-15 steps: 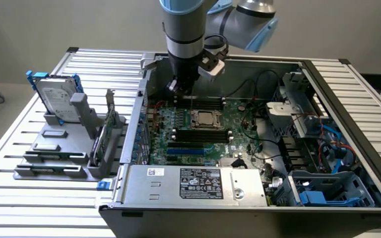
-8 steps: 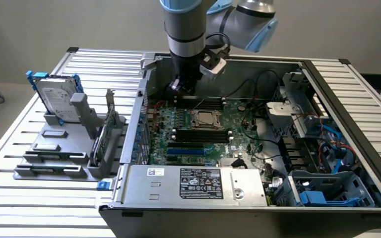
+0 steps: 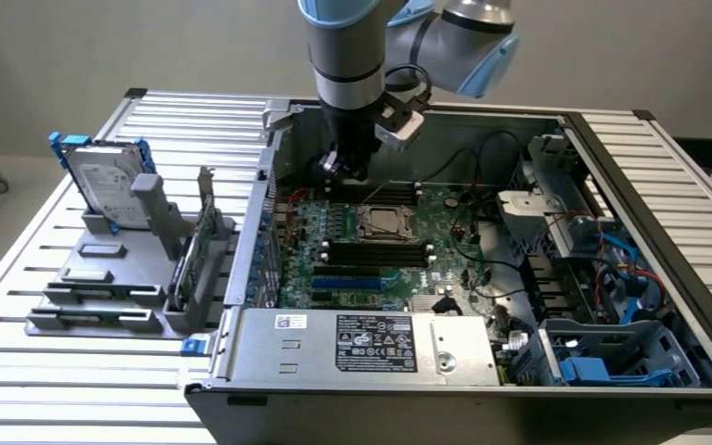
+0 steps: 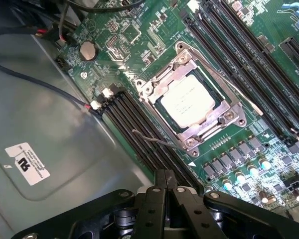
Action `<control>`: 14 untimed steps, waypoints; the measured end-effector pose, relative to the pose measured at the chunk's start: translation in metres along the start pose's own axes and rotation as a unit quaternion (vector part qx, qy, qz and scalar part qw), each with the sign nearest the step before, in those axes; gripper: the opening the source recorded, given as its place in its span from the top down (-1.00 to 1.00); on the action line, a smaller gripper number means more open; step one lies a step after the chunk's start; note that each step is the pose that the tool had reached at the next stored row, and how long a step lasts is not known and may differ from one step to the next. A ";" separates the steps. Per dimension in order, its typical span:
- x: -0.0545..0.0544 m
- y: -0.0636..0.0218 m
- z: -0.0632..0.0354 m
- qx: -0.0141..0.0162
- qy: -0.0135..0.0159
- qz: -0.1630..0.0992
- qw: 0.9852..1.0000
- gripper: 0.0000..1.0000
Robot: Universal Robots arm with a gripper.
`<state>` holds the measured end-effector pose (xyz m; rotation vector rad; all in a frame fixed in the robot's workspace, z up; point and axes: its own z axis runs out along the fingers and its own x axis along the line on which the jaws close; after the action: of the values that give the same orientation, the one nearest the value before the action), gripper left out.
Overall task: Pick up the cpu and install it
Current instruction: 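Install the first cpu locking lever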
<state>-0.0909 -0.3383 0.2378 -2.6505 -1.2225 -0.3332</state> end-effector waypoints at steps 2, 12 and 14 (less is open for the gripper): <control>0.000 -0.0001 0.0027 -0.002 -0.003 0.000 1.000 0.79; -0.001 -0.0004 0.0139 -0.019 -0.021 -0.004 1.000 0.79; -0.002 -0.0004 0.0173 -0.020 -0.021 -0.004 1.000 0.79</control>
<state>-0.0905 -0.3348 0.2206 -2.7002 -1.2518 -0.3072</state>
